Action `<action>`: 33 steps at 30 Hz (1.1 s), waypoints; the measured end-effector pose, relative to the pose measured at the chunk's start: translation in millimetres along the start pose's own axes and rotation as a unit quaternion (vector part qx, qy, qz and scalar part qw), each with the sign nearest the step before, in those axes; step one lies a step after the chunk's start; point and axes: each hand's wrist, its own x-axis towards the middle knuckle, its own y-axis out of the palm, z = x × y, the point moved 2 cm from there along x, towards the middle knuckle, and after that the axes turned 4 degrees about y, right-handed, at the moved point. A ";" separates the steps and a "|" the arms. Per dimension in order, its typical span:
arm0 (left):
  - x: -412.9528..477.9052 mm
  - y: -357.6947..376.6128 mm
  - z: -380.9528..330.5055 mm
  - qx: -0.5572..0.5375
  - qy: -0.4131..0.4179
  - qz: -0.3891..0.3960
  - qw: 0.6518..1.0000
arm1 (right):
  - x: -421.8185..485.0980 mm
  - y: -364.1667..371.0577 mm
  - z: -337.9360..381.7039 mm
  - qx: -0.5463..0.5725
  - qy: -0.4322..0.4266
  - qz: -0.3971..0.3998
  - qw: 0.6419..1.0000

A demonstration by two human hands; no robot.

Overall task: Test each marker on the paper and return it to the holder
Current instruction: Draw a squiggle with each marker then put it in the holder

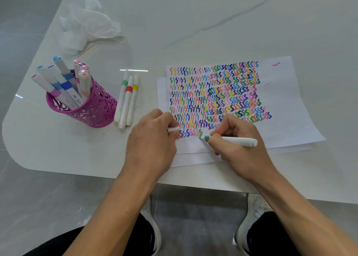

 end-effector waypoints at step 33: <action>-23.2 -7.3 -12.0 -0.009 0.069 0.014 0.997 | -10.3 -6.3 7.9 0.193 0.030 0.008 0.981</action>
